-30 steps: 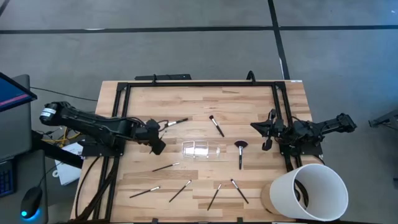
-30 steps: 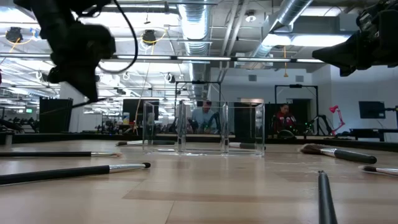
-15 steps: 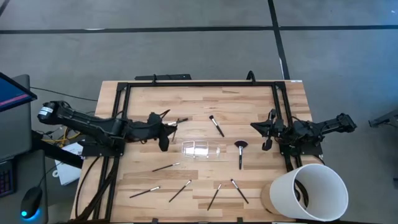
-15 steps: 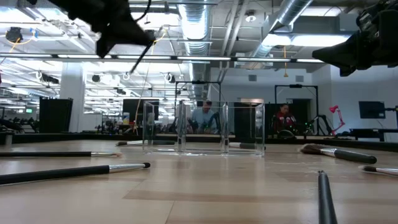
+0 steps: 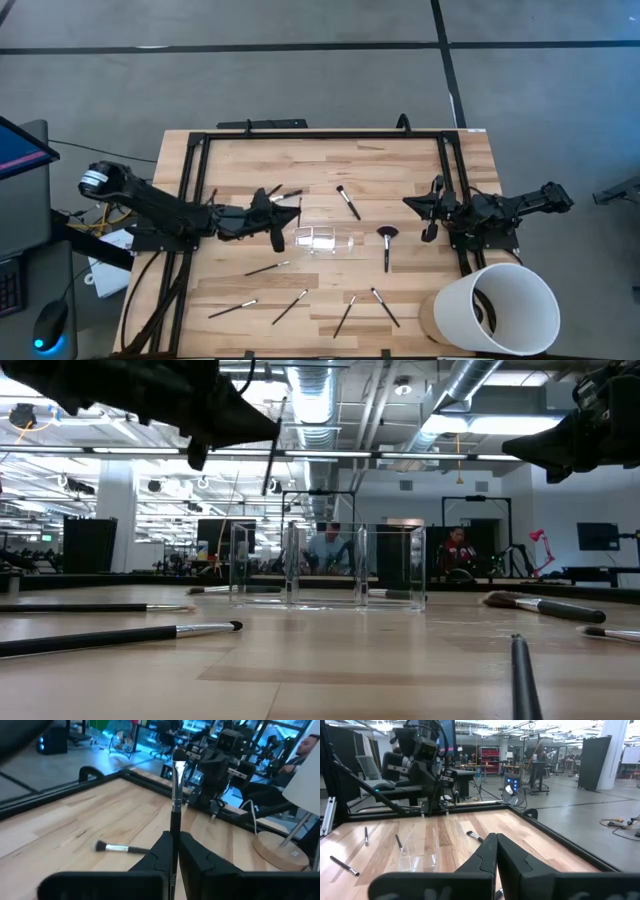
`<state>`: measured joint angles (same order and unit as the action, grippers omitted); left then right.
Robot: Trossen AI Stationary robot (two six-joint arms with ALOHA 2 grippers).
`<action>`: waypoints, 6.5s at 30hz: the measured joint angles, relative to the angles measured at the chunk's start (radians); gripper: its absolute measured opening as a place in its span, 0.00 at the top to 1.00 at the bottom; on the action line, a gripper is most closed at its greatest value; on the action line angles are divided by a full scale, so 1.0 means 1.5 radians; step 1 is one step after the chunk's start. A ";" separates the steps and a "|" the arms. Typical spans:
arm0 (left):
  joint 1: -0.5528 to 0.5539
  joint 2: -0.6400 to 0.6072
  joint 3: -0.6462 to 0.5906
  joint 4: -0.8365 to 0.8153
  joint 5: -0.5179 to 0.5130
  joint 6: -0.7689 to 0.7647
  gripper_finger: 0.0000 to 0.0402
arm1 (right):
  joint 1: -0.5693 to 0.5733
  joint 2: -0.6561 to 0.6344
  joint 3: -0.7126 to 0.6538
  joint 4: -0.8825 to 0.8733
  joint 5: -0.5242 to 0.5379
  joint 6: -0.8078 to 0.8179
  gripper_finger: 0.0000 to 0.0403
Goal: Put items in baskets/containers
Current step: Put the eyeshadow brush into the left section of the transparent organizer
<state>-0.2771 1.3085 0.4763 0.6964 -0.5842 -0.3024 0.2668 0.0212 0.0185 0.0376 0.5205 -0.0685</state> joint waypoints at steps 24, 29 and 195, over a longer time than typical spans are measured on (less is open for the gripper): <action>-0.047 0.156 0.000 0.095 -0.048 -0.001 0.96 | 0.000 0.000 0.000 0.000 0.000 0.011 1.00; -0.047 0.160 0.000 0.095 -0.052 -0.001 0.95 | 0.000 0.000 0.000 0.000 0.000 0.011 1.00; -0.072 0.245 0.294 -0.873 0.365 -0.271 0.71 | 0.000 0.000 0.000 -0.001 -0.017 0.029 1.00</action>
<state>-0.3859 1.6767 0.9169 -0.6129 -0.0364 -0.7090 0.2672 0.0216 0.0181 0.0368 0.4953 -0.0250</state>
